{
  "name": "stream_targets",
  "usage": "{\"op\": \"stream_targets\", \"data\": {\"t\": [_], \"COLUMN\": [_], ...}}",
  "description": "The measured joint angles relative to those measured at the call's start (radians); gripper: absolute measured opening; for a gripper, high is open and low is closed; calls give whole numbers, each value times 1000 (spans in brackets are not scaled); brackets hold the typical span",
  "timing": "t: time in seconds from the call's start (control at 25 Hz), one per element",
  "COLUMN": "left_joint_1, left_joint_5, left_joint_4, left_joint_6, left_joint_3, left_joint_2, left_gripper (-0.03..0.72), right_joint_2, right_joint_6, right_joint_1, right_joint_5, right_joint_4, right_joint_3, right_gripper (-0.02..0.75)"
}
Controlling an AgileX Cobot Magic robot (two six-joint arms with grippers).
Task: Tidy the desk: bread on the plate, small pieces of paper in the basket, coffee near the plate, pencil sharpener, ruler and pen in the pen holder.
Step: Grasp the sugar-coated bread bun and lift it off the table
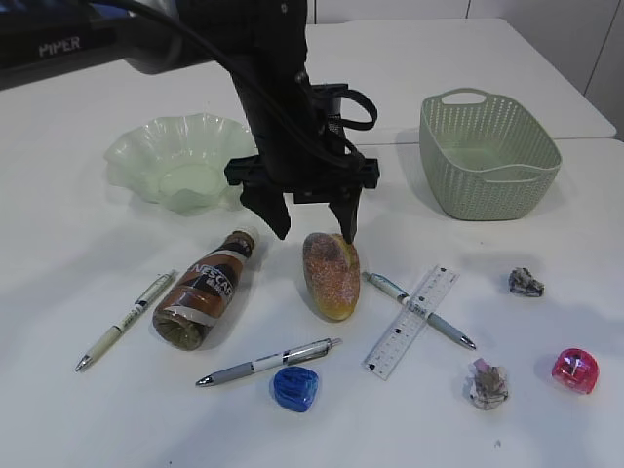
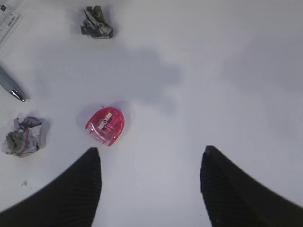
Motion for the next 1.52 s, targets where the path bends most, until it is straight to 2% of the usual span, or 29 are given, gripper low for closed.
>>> {"op": "stream_targets", "data": {"t": [0.28, 0.96, 1.32, 1.52], "left_joint_1": [0, 3, 3, 3], "left_joint_5": [-43, -127, -110, -74], "left_joint_4": [-61, -46, -33, -33], "left_joint_6": [-1, -2, -2, -2], "left_joint_3": [0, -4, -105, -114], "left_joint_2": [63, 103, 174, 190], "left_gripper": [601, 602, 602, 599], "right_joint_2": [0, 2, 2, 2], "right_joint_6": [0, -2, -5, -5], "right_joint_1": [0, 0, 0, 0], "right_joint_5": [-4, -22, -25, -25], "right_joint_4": [17, 19, 19, 19], "right_joint_3": [0, 0, 0, 0], "right_gripper": [512, 512, 512, 512]}}
